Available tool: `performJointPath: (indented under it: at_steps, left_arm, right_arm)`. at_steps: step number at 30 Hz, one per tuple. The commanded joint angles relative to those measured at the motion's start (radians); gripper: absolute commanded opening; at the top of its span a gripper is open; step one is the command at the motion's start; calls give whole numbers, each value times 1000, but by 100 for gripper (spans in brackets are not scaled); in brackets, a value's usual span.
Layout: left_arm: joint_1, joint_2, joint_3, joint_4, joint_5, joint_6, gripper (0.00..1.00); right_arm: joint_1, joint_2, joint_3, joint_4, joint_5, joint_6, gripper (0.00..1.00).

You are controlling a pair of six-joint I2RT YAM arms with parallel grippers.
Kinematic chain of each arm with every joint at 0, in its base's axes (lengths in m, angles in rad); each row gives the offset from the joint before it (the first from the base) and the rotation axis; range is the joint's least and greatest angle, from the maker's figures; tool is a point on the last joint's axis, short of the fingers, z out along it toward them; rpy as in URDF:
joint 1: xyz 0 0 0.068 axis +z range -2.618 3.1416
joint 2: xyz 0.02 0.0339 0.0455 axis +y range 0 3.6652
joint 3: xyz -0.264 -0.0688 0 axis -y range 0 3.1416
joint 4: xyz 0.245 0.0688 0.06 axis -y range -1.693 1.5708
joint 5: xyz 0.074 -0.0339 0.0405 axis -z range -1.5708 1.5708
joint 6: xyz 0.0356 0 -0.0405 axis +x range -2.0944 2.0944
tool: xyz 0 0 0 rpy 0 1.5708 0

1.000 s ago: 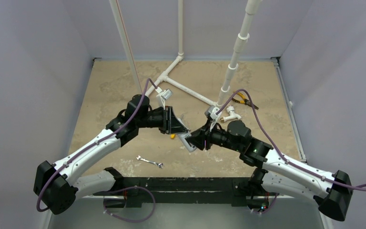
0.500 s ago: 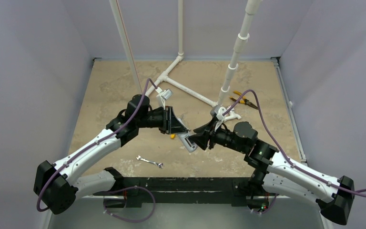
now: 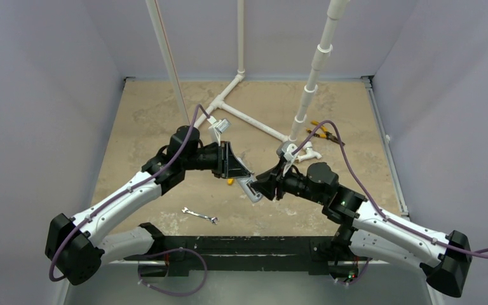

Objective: Load the batteries into the remote control

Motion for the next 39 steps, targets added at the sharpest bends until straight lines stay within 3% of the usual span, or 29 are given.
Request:
performJointPath:
  at_steps: [1, 5, 10, 18, 25, 29, 32, 34, 36, 39]
  left_arm:
    - [-3, -1, 17, 57, 22, 8, 0]
    - [-3, 0, 18, 60, 21, 8, 0]
    - [-3, 3, 17, 59, 21, 8, 0]
    - [-3, 1, 17, 49, 15, 11, 0]
    - [23, -43, 40, -33, -15, 58, 0]
    - [191, -78, -4, 16, 106, -7, 0]
    - [291, -106, -21, 19, 155, -23, 0]
    - [311, -126, 0, -33, 152, 5, 0]
    - [318, -144, 24, -94, 140, 35, 0]
    - [326, -167, 38, -147, 126, 73, 0]
  right_arm:
    - [-3, 1, 0, 51, -10, 2, 28]
    - [-3, 1, -1, 47, -6, 4, 10]
    - [-3, -3, -6, 47, 1, 8, 7]
    - [-3, -53, 7, 22, 77, -34, 26]
    - [-13, -73, -2, -90, 553, 24, 31]
    - [-40, 69, 91, -303, 689, 120, 31]
    - [-40, 252, 212, -449, 675, 198, 32]
    - [-38, 342, 251, -467, 679, 242, 32]
    - [-37, 403, 253, -464, 706, 390, 32]
    - [-34, 463, 200, -333, 665, 490, 38]
